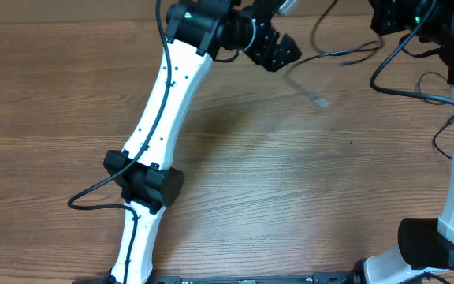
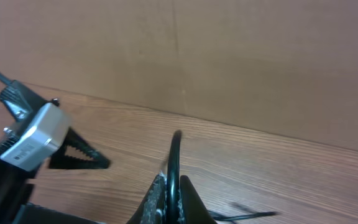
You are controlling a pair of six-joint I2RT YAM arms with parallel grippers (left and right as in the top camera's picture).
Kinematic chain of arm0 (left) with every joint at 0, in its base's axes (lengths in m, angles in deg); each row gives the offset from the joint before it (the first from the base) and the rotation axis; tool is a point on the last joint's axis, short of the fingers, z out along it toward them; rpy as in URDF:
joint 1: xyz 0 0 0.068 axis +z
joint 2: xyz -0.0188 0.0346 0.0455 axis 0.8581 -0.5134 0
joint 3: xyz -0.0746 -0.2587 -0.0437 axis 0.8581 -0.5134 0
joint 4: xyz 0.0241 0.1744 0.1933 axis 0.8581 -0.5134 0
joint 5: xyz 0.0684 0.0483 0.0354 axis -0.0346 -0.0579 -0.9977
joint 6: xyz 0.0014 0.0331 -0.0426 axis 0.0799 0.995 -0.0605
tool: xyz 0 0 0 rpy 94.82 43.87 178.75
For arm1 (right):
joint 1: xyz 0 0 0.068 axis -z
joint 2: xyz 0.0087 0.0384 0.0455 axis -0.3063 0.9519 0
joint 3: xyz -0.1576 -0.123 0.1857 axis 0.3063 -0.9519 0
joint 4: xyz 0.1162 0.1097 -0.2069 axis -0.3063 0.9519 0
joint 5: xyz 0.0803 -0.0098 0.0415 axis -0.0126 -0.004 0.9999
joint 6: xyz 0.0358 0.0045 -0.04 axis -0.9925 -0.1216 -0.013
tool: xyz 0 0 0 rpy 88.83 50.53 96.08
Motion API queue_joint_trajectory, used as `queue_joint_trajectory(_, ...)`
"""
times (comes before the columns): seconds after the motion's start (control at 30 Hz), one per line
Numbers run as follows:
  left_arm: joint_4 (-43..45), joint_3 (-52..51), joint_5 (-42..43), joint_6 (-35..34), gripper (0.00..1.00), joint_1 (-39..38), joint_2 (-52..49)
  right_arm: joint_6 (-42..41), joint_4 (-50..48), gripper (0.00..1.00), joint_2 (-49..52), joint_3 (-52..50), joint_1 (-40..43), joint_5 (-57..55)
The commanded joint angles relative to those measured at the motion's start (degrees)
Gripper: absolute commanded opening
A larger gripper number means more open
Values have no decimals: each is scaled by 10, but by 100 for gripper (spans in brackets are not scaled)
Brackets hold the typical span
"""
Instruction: Untangle cables
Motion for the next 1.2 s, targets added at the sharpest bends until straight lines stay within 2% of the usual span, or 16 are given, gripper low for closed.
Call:
queue_joint_trajectory(0.0,28,4,14,-17,86,-5,-3,-7,1,4,-23,5,0,46)
queue_joint_trajectory(0.13,50,4,10,-19,80,-8,-11,-7,3,4,-42,5,0,73)
queue_joint_trajectory(0.17,50,4,10,-19,64,-10,-14,-7,5,4,-47,5,0,73)
queue_joint_trajectory(0.2,49,4,5,-19,28,-11,-19,-7,6,4,-51,5,0,73)
queue_joint_trajectory(0.23,48,4,-1,-19,8,-11,-21,-7,9,4,-55,5,0,76)
queue_joint_trajectory(0.27,44,4,-7,-19,4,-12,-24,-6,12,4,-59,5,0,83)
queue_joint_trajectory(0.4,33,4,-48,-27,4,-11,-28,-6,18,4,-74,5,0,106)
queue_joint_trajectory(0.53,4,5,-93,-60,4,-4,-18,-6,20,4,-74,4,5,44)
queue_joint_trajectory(0.57,-9,5,-97,-62,4,-2,-14,-6,20,12,-70,4,7,15)
queue_joint_trajectory(0.6,-18,5,-97,-63,4,1,-8,-6,20,44,-65,4,9,-5)
queue_joint_trajectory(0.63,-26,5,-97,-64,4,4,-3,-7,20,100,-61,4,10,-16)
queue_joint_trajectory(0.73,-39,5,-105,-71,4,13,17,-16,23,100,-38,3,10,-21)
queue_joint_trajectory(0.9,-40,5,-160,-123,4,27,50,-43,51,100,2,3,0,24)
queue_joint_trajectory(1.07,-30,5,-180,-246,4,39,79,-42,57,98,51,-1,-21,70)
queue_joint_trajectory(1.17,-8,5,-135,-298,4,47,94,-41,25,98,75,-10,-34,70)
